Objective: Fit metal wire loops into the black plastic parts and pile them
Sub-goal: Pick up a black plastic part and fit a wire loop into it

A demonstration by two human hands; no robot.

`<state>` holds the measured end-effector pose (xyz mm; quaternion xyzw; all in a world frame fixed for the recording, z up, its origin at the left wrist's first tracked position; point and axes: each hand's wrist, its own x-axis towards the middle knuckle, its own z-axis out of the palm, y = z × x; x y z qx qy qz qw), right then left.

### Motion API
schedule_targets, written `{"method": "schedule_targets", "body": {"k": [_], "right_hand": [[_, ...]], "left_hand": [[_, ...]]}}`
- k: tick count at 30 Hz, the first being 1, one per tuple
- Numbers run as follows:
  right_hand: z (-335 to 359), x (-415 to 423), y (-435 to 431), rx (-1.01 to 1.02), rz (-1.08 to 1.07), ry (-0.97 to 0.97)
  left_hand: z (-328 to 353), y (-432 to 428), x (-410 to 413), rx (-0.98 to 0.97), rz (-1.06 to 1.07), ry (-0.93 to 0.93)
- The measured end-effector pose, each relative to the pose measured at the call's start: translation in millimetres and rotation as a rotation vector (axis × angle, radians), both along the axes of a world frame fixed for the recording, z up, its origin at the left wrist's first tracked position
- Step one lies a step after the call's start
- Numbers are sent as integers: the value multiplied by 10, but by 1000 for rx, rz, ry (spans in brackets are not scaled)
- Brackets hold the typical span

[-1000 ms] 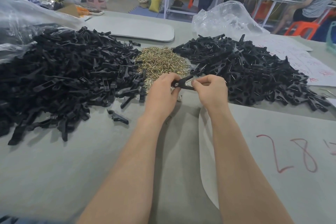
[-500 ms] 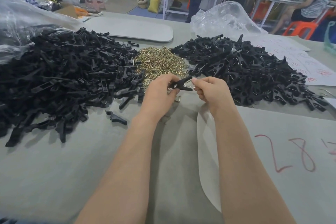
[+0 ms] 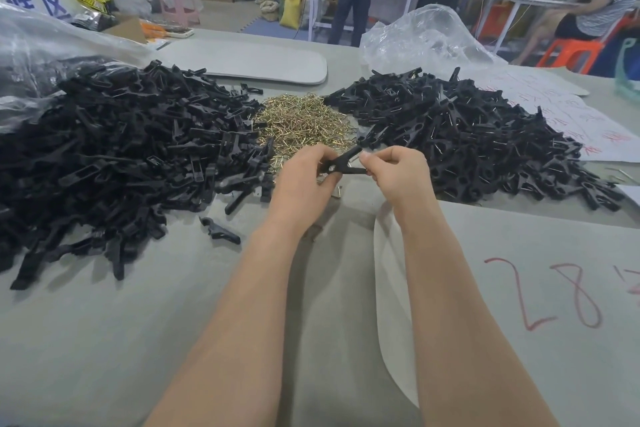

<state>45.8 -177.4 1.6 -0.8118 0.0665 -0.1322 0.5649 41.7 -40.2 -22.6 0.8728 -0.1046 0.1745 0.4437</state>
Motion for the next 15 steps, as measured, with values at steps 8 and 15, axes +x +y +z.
{"method": "schedule_targets", "body": {"k": [8, 15], "right_hand": [[101, -56, -94, 585, 322, 275], [99, -152, -52, 682, 705, 518]], "left_hand": [[157, 63, -101, -126, -135, 62], [311, 112, -184, -208, -259, 60]]}}
